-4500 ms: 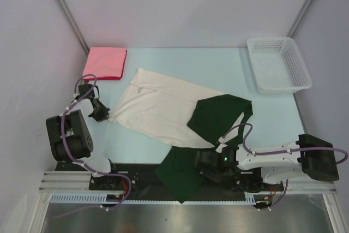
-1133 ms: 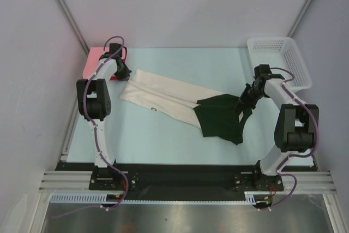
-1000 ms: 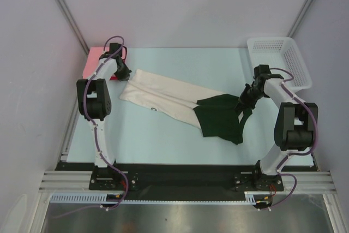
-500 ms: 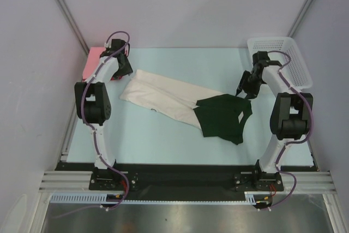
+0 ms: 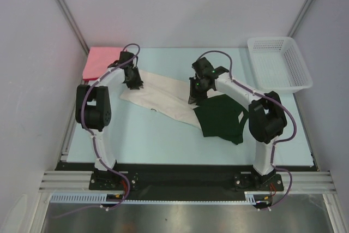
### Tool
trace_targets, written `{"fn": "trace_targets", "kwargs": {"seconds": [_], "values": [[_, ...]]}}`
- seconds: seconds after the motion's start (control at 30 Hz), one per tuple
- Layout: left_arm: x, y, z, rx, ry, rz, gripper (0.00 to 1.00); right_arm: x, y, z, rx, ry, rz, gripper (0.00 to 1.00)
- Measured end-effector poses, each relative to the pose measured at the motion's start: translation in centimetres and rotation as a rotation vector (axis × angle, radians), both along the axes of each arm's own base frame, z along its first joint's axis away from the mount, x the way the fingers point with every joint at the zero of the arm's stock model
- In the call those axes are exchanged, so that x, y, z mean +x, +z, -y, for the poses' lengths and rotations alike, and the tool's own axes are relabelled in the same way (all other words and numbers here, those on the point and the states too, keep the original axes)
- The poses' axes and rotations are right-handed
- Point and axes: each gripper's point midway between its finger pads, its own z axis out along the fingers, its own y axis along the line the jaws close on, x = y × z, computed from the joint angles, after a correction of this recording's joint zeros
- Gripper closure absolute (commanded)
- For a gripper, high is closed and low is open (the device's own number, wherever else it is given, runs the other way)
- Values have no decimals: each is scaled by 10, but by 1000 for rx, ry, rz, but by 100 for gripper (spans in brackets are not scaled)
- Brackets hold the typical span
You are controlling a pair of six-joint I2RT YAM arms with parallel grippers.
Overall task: Fold and stack the t-shirts
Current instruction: Fold the tshirt
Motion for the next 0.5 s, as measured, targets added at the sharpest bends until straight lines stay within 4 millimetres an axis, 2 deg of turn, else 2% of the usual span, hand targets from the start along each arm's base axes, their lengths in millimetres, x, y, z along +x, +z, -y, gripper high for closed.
{"fn": "trace_targets", "kwargs": {"seconds": [0.1, 0.23, 0.37, 0.5], "values": [[-4, -19, 6, -13, -17, -40, 71, -6, -19, -18, 10, 12, -42, 89], [-21, -37, 3, 3, -21, -100, 71, -13, -36, -33, 29, 18, -92, 89], [-24, -41, 0, 12, -24, -102, 72, -18, -46, -46, 40, 26, -116, 88], [-26, -41, -4, 21, -18, -87, 74, -21, -59, -50, 27, 27, -136, 86]]}}
